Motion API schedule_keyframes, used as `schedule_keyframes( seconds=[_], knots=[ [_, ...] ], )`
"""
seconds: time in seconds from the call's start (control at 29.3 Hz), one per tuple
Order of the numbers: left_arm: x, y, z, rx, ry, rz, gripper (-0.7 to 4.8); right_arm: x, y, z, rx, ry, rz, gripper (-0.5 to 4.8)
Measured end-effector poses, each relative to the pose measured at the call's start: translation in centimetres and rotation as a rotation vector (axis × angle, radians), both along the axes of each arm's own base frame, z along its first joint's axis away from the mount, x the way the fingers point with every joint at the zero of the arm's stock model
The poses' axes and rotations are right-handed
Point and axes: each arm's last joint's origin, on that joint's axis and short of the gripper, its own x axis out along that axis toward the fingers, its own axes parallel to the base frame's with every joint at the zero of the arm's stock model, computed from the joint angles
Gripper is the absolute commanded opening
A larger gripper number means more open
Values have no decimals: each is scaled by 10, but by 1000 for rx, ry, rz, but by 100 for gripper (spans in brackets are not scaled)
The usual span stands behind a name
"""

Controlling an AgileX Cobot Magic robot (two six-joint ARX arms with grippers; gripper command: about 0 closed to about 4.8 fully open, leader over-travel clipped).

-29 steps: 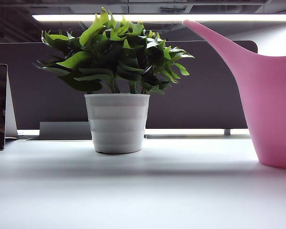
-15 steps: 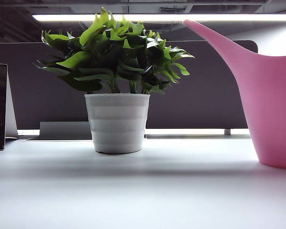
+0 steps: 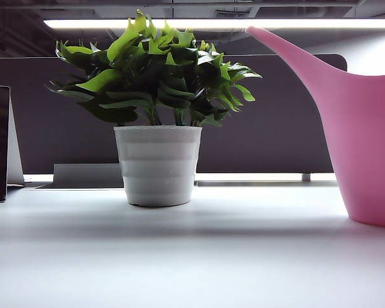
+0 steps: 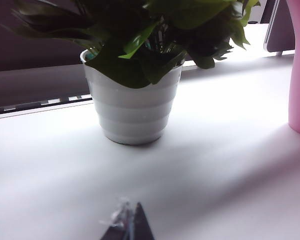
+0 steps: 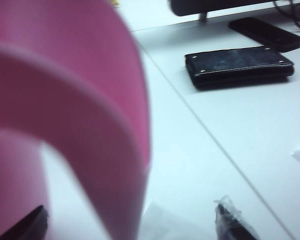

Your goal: Pick up the watering can from the table, water the potted plant, and put the can back.

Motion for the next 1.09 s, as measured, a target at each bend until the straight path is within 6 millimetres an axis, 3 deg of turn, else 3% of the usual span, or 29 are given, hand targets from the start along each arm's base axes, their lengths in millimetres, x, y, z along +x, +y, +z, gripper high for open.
schedule_keyframes(
  seconds=[0.14, 0.27, 0.44, 0.58, 0.61, 0.65, 0.68, 0.72, 0.85, 0.96, 1.09],
  knots=[
    [0, 0, 0, 0, 0, 0, -5, 16, -11, -7, 7, 0, -46, 431],
    [0, 0, 0, 0, 0, 0, -5, 26, -16, -12, 41, -16, 37, 430],
    [0, 0, 0, 0, 0, 0, -5, 34, -16, -12, 9, -54, 51, 354],
    [0, 0, 0, 0, 0, 0, -5, 40, -17, -16, 6, -59, 52, 353],
    [0, 0, 0, 0, 0, 0, -5, 41, -17, -18, 6, -55, 52, 331],
    [0, 0, 0, 0, 0, 0, -5, 42, -17, -18, 6, -56, 51, 259],
    [0, 0, 0, 0, 0, 0, -5, 42, -17, -18, 6, -60, 52, 219],
    [0, 0, 0, 0, 0, 0, -5, 43, -17, -18, 5, -65, 52, 197],
    [0, 0, 0, 0, 0, 0, -5, 44, -17, -14, -8, -87, 53, 194],
    [0, 0, 0, 0, 0, 0, -5, 44, -20, -14, -19, -86, 45, 79],
    [0, 0, 0, 0, 0, 0, -5, 43, -23, -14, -19, -85, 49, 6]
  ],
)
